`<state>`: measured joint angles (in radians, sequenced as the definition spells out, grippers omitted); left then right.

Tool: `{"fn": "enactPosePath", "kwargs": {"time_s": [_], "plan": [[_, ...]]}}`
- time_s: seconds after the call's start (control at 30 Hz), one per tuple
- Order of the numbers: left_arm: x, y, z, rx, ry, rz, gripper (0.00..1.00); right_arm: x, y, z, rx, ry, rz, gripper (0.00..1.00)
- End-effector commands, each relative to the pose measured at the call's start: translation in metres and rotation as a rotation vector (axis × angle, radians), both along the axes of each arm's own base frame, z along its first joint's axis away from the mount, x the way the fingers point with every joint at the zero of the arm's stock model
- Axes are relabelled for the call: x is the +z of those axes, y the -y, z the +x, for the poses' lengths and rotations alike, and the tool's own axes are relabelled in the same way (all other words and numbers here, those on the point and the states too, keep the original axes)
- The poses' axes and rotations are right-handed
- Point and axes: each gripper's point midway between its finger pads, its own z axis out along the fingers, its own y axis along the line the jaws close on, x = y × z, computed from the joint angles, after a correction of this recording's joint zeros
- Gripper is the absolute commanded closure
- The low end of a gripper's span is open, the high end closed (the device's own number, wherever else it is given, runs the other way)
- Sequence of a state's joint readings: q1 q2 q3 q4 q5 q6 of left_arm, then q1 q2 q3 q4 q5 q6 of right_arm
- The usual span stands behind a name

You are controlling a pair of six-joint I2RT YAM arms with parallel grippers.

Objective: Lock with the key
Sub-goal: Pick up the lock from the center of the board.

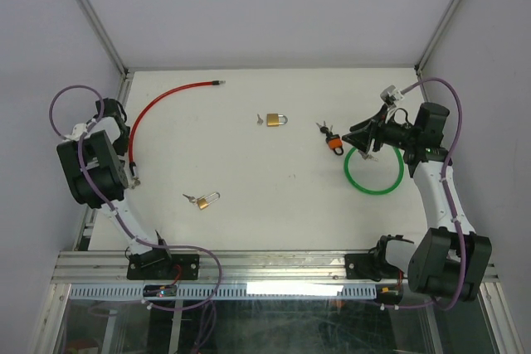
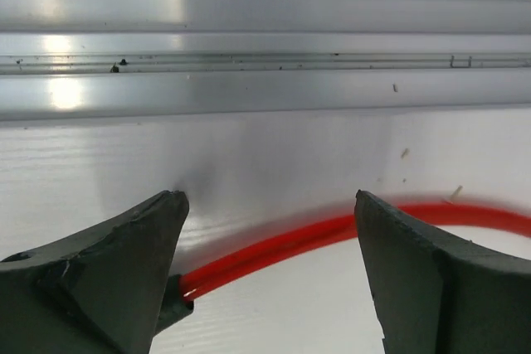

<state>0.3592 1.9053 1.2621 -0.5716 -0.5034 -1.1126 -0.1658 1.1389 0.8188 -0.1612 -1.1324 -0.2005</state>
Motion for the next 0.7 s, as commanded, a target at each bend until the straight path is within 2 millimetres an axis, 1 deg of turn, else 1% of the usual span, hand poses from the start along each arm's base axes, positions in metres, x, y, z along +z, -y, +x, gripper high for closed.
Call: {"fn": "enactPosePath", "kwargs": {"time_s": [0.0, 0.1, 0.17, 0.3, 0.37, 0.47, 0.53, 0.6, 0.67], "plan": [[0.025, 0.006, 0.007, -0.047, 0.156, -0.041, 0.15, 0.003, -0.001, 0.004, 0.002, 0.022, -0.002, 0.46], [0.01, 0.013, 0.002, -0.073, 0.163, -0.098, 0.22, 0.002, -0.001, 0.004, 0.002, 0.022, -0.003, 0.46], [0.003, 0.022, -0.001, -0.098, 0.17, -0.139, 0.25, 0.002, -0.001, 0.004, -0.001, 0.024, -0.005, 0.46], [0.003, 0.039, 0.0, -0.153, 0.205, -0.203, 0.29, 0.002, 0.0, 0.005, -0.003, 0.025, -0.006, 0.46], [0.007, 0.05, 0.003, -0.19, 0.238, -0.219, 0.32, 0.003, -0.001, 0.004, -0.001, 0.027, -0.006, 0.46], [0.013, 0.064, 0.009, -0.256, 0.246, -0.218, 0.32, 0.004, 0.0, 0.004, 0.0, 0.03, -0.006, 0.46], [0.011, 0.073, 0.013, -0.304, 0.229, -0.217, 0.33, 0.005, -0.001, 0.003, 0.001, 0.034, -0.006, 0.46], [0.004, 0.077, 0.011, -0.336, 0.185, -0.222, 0.35, 0.006, -0.001, 0.003, 0.003, 0.035, -0.005, 0.46], [-0.003, 0.082, 0.008, -0.37, 0.122, -0.222, 0.36, 0.006, -0.002, 0.003, 0.006, 0.033, -0.001, 0.46]]}}
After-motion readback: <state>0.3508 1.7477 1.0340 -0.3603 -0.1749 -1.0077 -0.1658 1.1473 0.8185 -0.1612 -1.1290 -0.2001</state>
